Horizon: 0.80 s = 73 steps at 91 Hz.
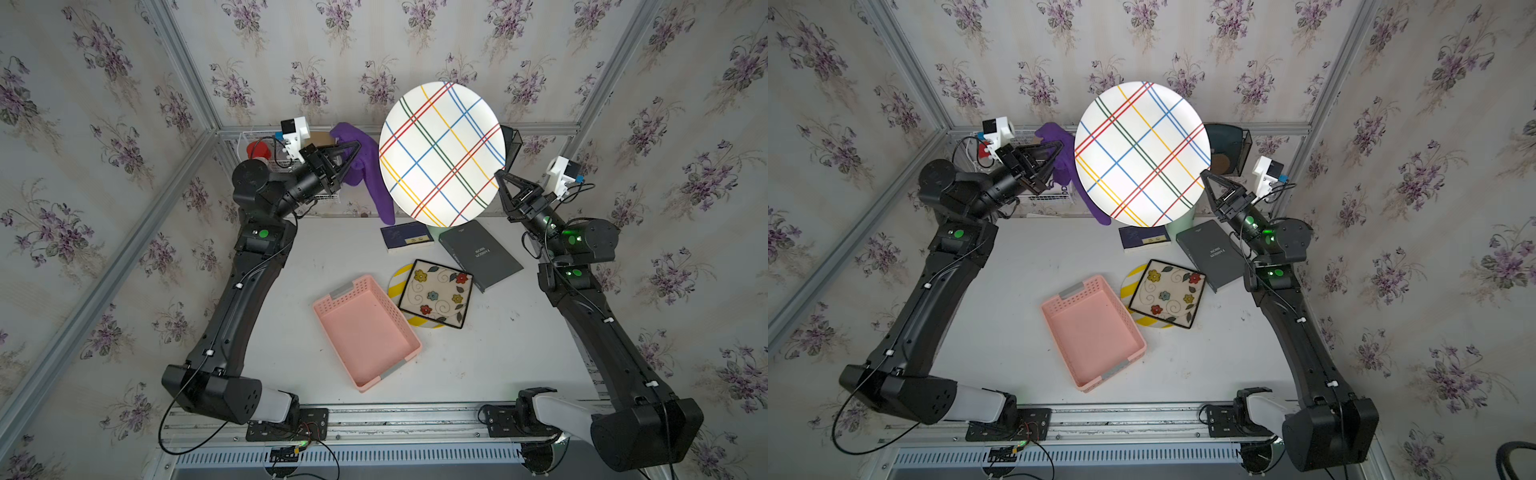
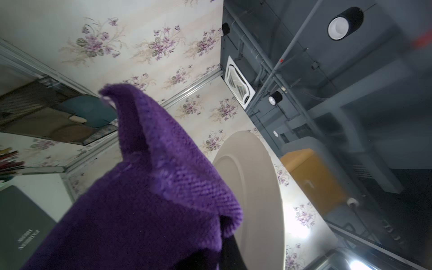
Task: Wipe the wet plate dry
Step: Wipe the plate with towel.
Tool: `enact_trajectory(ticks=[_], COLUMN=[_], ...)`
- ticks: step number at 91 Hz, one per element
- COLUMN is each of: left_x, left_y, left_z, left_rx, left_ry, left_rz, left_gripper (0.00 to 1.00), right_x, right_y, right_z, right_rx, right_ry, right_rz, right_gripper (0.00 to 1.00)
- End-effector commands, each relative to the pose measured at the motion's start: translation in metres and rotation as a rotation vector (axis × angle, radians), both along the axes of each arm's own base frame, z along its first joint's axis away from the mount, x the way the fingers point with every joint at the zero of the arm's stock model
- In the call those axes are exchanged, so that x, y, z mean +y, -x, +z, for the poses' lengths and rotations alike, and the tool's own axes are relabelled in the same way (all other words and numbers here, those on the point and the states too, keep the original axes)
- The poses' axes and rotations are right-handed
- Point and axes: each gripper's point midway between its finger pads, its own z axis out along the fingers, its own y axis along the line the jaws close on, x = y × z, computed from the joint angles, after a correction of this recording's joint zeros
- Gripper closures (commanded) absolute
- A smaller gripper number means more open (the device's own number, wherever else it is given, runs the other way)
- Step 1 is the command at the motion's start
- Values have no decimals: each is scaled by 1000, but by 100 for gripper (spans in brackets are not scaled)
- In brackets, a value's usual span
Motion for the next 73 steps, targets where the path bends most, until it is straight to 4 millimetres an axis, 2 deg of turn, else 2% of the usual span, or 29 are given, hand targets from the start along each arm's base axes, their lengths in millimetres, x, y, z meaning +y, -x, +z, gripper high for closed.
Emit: enact_trajectory(ticks=[1,10,24,34,39,45,51,61,67,73], left_x=[-7,-22,-43,-72,-87,-97,-93,-69,-54,-45], left_y=[33,39,50,59,64,67,66,65,65,65], left_z=[44,45,49,38,31,26,26,38,46,55], left_rx=[-147,-156,-170,-151,-139,-129,-126,-151,-164,-180], left_ry=[97,83,152,169,174,196,229,253,250,248], left_rz=[-85,-96,-150,-201,-231,-259,-256,-209,-172,-149], left_gripper=[100,100,100,100,100,100,100,100,100,100], right_x=[9,23,38,40,37,30,16,-2,-2,11], right_y=[7,3,-11,-24,-28,-37,-42,-43,-34,-19], right_z=[12,10,4,21,40,53,63,59,56,54], right_rx=[-55,-37,14,-11,-47,-64,-80,-84,-99,-129], right_ry=[-3,-8,-33,-61,-82,-113,-161,-202,-174,-135], right_rz=[13,35,44,25,9,-17,-26,-26,-17,30], right_gripper=[100,100,100,100,100,100,100,100,100,100])
